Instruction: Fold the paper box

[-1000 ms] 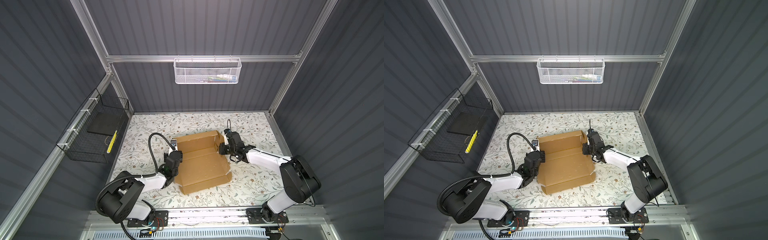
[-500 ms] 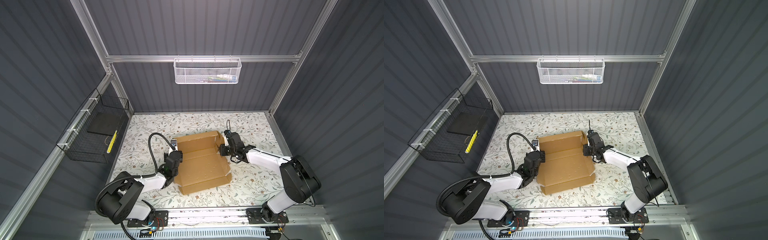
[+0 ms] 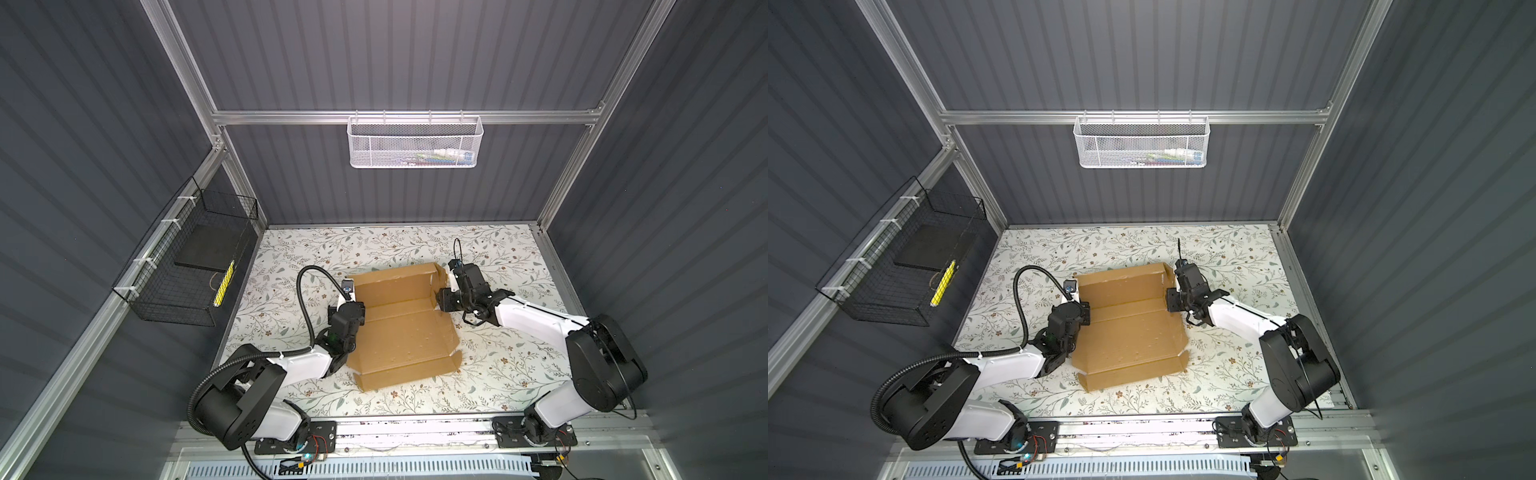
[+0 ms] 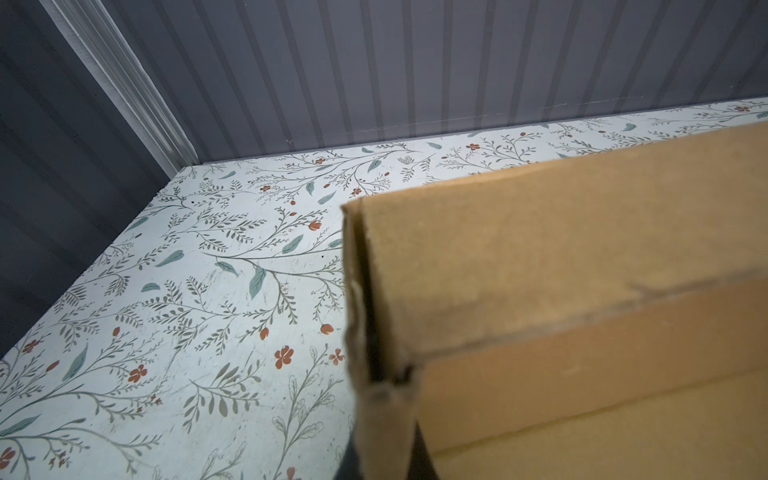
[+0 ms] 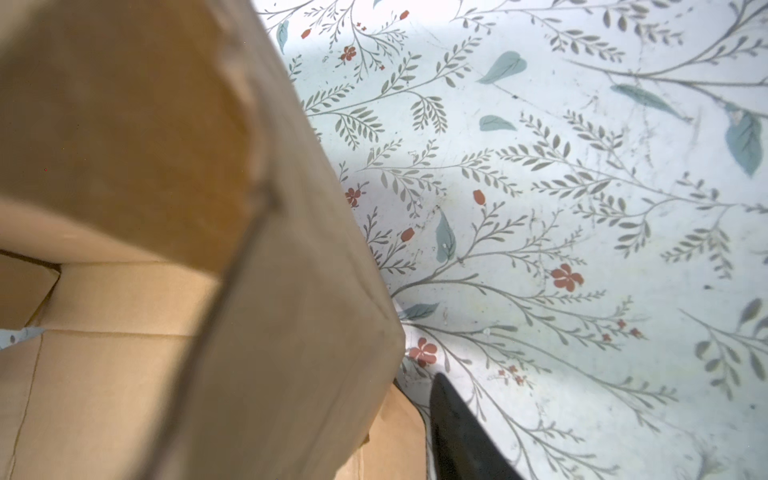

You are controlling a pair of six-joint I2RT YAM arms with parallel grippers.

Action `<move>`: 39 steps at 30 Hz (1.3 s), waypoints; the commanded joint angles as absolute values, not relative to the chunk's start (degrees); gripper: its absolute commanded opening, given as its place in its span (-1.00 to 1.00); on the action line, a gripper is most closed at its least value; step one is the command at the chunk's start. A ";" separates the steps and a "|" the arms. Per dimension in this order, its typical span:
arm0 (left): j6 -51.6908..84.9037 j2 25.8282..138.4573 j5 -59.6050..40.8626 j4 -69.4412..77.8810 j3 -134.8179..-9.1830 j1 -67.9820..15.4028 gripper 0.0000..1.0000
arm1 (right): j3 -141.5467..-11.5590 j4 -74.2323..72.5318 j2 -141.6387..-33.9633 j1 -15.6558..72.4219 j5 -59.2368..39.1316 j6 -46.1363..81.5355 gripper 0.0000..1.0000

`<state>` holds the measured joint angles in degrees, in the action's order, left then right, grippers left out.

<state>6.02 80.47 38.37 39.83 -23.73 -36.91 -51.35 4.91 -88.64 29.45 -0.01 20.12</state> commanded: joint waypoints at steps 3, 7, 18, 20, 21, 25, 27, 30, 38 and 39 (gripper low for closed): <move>4.23 79.47 38.23 39.24 -24.61 -36.73 -1.00 | -50.79 5.89 -84.48 29.73 0.37 19.08 0.10; 4.22 79.43 38.23 39.20 -24.52 -36.74 -1.00 | -49.07 5.71 -81.18 29.69 0.41 18.73 0.16; 4.31 79.10 38.21 39.29 -24.17 -36.74 -1.00 | -45.67 5.72 -70.87 27.20 0.03 19.15 0.16; 4.33 79.14 38.23 39.37 -24.17 -36.73 -1.00 | -45.21 5.71 -69.19 25.89 0.00 19.16 0.15; 4.31 79.19 38.23 39.46 -24.17 -36.73 -1.00 | -44.94 5.67 -68.39 25.23 0.00 19.16 0.15; 4.57 79.53 38.06 39.92 -24.08 -36.74 -1.00 | -43.80 5.37 -66.36 21.70 -0.15 19.33 0.13; 4.49 79.63 37.97 39.97 -24.17 -36.74 -1.00 | -43.08 4.72 -66.40 20.25 -0.42 19.17 0.13; 4.44 79.62 38.05 39.99 -24.17 -36.74 -1.00 | -42.24 3.38 -67.54 18.32 -1.50 18.91 0.13; 4.41 79.72 37.97 39.78 -24.17 -36.74 -1.00 | -40.75 -1.82 -72.99 16.87 -3.61 17.69 0.12; 4.33 79.64 38.05 39.65 -24.24 -36.72 -1.00 | -40.46 -2.70 -73.56 16.80 -3.98 17.50 0.12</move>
